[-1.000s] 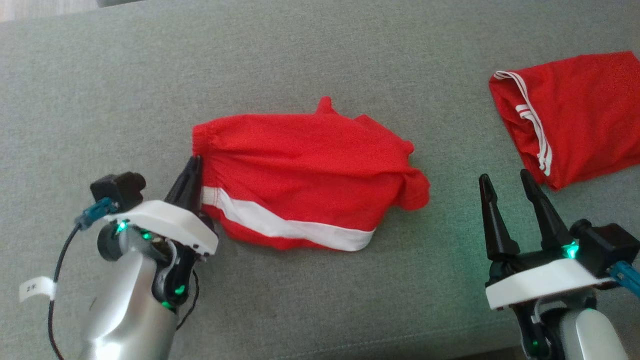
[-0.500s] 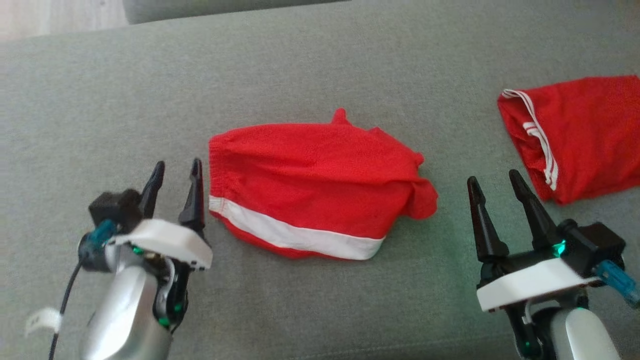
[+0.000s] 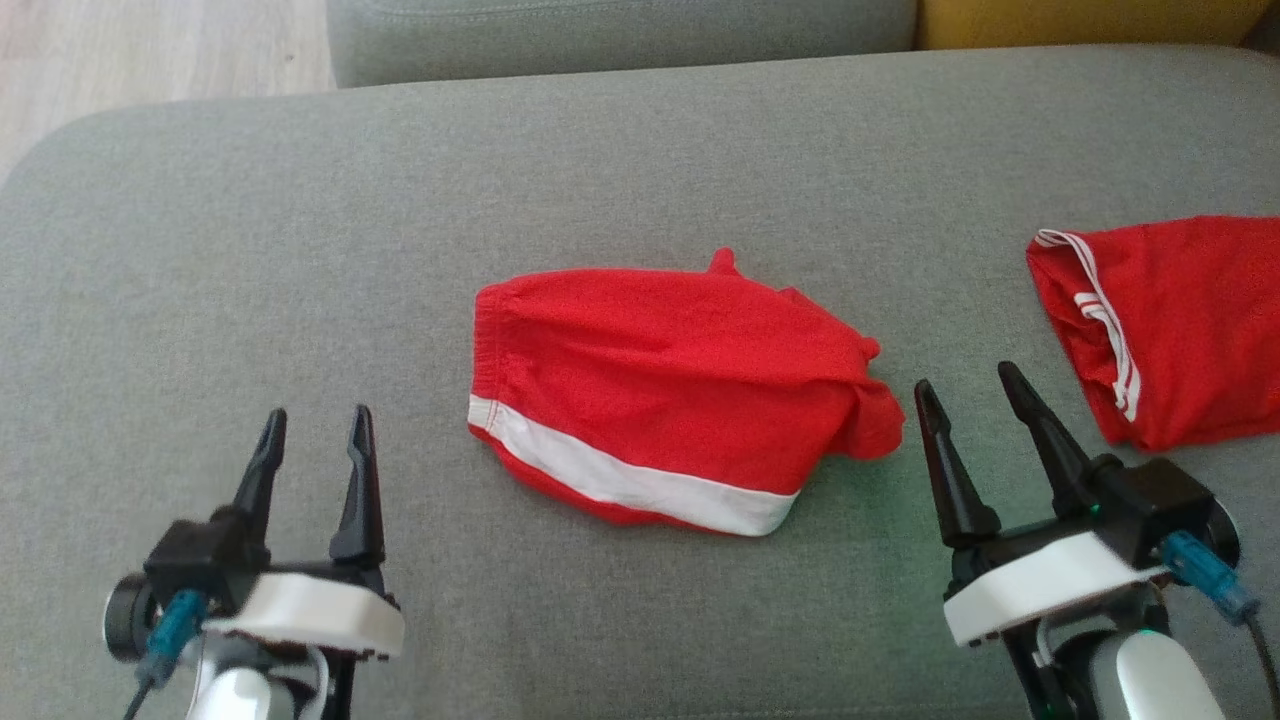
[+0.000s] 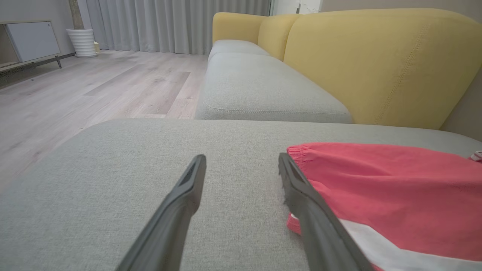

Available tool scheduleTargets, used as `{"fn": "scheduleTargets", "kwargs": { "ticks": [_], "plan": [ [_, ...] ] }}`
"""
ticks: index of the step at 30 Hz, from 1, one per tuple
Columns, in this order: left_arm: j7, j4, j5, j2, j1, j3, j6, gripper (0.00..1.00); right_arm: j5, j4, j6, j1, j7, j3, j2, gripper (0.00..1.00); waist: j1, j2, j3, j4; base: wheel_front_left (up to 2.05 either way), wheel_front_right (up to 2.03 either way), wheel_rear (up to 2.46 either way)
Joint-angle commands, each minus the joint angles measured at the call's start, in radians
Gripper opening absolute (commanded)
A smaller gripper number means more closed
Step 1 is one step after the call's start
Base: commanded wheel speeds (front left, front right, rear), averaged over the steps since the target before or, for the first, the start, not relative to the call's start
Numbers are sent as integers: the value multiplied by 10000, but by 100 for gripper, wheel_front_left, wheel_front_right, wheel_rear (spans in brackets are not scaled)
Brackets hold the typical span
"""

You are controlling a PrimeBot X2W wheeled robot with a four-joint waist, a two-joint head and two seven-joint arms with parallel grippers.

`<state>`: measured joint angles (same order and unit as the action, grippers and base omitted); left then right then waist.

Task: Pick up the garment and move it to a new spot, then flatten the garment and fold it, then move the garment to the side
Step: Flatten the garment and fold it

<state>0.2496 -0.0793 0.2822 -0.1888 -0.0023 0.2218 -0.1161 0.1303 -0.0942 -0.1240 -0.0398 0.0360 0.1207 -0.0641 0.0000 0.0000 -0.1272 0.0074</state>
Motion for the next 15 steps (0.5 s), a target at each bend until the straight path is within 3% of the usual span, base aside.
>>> {"fn": "scheduleTargets", "kwargs": {
  "ticks": [1, 15],
  "plan": [
    [50, 470, -42, -200, -184, -338, -68, 100, -123, -344, -67, 118, 2, 259, -123, 100, 0, 0, 60, 37, 0, 0, 0],
    [-333, 1043, -46, -272, 305, -116, -244, 100, -153, -412, -67, -40, -15, 153, 2, 100, 0, 0, 120, 23, 0, 0, 0]
  ]
}}
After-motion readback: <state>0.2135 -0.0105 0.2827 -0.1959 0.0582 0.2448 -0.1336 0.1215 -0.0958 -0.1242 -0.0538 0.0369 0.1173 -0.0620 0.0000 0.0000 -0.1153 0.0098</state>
